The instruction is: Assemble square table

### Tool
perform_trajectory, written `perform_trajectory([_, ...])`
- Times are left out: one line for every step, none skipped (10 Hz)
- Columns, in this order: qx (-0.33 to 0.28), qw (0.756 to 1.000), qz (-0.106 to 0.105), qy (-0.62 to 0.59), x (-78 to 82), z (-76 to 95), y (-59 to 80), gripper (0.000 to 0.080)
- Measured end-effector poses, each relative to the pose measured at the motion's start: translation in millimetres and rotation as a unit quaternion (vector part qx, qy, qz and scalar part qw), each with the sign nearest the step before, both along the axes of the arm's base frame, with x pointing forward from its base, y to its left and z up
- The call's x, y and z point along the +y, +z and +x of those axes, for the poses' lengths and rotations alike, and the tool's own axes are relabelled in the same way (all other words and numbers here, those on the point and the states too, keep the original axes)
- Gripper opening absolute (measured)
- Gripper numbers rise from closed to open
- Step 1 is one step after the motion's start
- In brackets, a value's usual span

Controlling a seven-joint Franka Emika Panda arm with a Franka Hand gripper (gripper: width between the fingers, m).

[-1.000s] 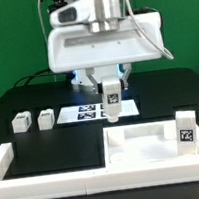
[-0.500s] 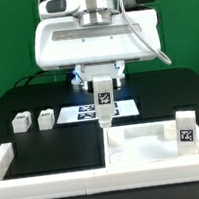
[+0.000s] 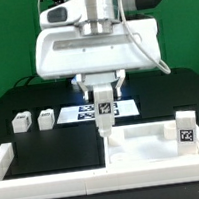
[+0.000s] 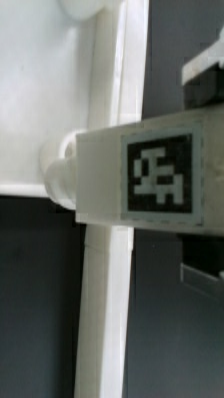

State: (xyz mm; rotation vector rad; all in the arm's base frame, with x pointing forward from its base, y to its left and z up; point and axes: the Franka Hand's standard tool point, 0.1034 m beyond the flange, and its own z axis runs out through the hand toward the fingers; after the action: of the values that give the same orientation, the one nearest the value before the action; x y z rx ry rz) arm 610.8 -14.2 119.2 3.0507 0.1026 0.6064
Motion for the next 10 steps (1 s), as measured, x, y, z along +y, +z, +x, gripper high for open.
perform_trajectory([0.001,1.000,0.001,0.001,5.4,5.9,-6.3,0.0291])
perform_trajectory([0.001,1.000,0.001,0.001,8.6,11.5,-11.9,0.0291])
perform_trajectory([-0.001,1.000,0.001,0.000,9.2,16.3,-13.0,0.0291])
perform_trajectory([0.000,1.000,0.002,-0.002,11.1,17.3,-16.3,0.0291])
perform_trajectory([0.003,1.000,0.002,-0.001,12.5,17.0,-20.7,0.0291])
perform_trajectory([0.004,1.000,0.002,-0.001,12.3,16.7,-22.6,0.0291])
perform_trajectory([0.005,1.000,0.002,-0.001,13.3,16.0,-23.8,0.0291])
perform_trajectory([0.007,1.000,0.001,0.002,16.9,14.6,-26.9,0.0291])
perform_trajectory([0.007,1.000,0.000,0.004,19.3,13.1,-29.8,0.0291])
perform_trajectory([0.007,1.000,-0.001,0.005,19.7,12.3,-32.3,0.0291])
